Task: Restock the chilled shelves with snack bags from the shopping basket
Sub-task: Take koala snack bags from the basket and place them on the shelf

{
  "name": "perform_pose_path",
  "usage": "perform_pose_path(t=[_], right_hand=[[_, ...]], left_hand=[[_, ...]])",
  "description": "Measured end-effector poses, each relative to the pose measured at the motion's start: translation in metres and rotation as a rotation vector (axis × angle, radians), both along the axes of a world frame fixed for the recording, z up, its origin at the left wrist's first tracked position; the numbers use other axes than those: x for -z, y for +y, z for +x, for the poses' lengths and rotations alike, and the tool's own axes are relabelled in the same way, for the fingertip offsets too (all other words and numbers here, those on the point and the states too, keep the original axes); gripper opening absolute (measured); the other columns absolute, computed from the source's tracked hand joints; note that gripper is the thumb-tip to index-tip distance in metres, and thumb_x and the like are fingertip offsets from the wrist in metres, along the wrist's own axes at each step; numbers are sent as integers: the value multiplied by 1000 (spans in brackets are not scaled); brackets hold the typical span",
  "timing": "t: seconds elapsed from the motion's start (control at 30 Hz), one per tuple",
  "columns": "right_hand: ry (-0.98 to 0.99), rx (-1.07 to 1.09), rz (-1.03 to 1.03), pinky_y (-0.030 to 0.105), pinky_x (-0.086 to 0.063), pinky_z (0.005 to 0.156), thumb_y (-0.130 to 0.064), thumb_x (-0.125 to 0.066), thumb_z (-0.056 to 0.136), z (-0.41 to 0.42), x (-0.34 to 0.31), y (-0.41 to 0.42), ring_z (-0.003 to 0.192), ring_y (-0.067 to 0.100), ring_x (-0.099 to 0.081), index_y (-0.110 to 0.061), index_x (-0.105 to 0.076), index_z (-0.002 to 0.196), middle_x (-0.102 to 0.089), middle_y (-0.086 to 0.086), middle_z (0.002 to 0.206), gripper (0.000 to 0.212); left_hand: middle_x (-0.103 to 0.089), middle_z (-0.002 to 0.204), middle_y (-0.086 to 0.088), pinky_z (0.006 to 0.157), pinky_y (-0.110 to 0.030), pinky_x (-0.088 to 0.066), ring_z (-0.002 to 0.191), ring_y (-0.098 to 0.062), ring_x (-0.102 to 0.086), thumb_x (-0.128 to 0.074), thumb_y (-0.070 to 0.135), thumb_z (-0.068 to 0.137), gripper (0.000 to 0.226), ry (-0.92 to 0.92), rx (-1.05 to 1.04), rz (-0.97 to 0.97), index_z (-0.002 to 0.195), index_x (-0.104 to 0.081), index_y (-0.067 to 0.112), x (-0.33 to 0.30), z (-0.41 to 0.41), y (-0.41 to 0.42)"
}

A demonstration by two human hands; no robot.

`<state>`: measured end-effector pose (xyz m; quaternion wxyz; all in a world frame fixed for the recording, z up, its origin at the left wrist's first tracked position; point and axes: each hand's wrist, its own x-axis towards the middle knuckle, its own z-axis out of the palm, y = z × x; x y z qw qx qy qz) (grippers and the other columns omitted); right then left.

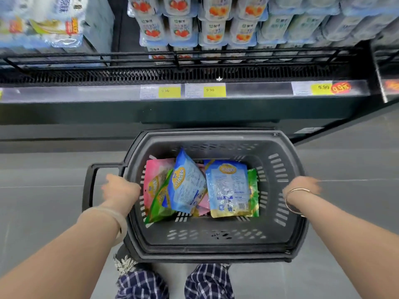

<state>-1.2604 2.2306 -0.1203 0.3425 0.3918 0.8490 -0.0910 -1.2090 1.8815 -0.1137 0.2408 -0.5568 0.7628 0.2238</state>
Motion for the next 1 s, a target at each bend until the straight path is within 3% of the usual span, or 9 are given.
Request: perform_pose_path(t=[0.07,0.13,0.37,0.53,0.6,0.7,0.8,0.9,1.0], right_hand=[[80,-70,66,47,-38,100,-10,-58,85,2,-9,-17,127,40,-38,6,-26,133,-35,27,138,60],[107,-200,34,45,-42,95,-13,-61,82,5,-14,-32,124,38,-41,1,-31,127,-40,23,133,56],[27,-256,-168,38,-45,92,-29,-61,84,21,47,-101,121,32,-46,-4,-35,122,-46,17,130,53],[9,-271,-202,47,-42,98,-33,-61,83,34,125,-144,127,34,-38,2,-26,135,-38,18,136,72],[2,-316,-144,52,-35,103,-21,-45,93,41,153,-154,135,36,-28,5,-14,141,-27,22,145,63],[16,-337,-72,67,-24,102,0,-20,96,49,182,-162,142,40,-6,4,-4,145,-7,23,154,51],[4,-327,-24,75,-21,97,7,-17,94,49,199,-164,141,45,2,3,4,144,3,23,155,55],[-54,-287,3,75,-17,98,7,-16,94,51,201,-156,142,44,1,1,2,145,0,22,155,55],[-71,-233,5,71,-23,99,4,-24,93,47,191,-129,139,40,-21,2,-23,141,-26,21,150,48]], left_hand=[[-49,123,-26,85,-45,-45,110,-42,-50,-62,9,78,42,92,109,-24,114,-41,-1,-7,2,13],[-56,115,-22,79,-39,-44,103,-38,-54,-60,19,79,35,156,267,66,107,-47,3,-11,1,31],[-60,120,-17,88,-35,-47,109,-35,-58,-55,24,85,36,-198,636,181,114,-53,3,22,3,69],[-64,79,-13,63,-23,-38,83,-31,-62,-56,21,80,17,75,721,293,67,-60,9,49,-11,81],[-62,73,-6,62,-19,-34,75,-22,-58,-59,16,79,18,271,694,415,61,-62,12,59,-10,85],[-55,73,-1,61,-20,-34,68,-14,-50,-51,0,77,17,520,564,496,70,-56,15,72,-6,88],[-49,93,-1,64,-38,-47,77,-22,-54,-42,-11,76,43,596,595,366,107,-46,19,92,-8,75],[-30,111,7,68,-31,-47,83,-18,-47,-43,-6,81,82,392,1001,164,140,-15,45,98,-9,59],[-33,118,-2,76,-41,-51,97,-28,-54,-50,5,87,58,126,1346,-37,134,-33,35,100,-20,45]])
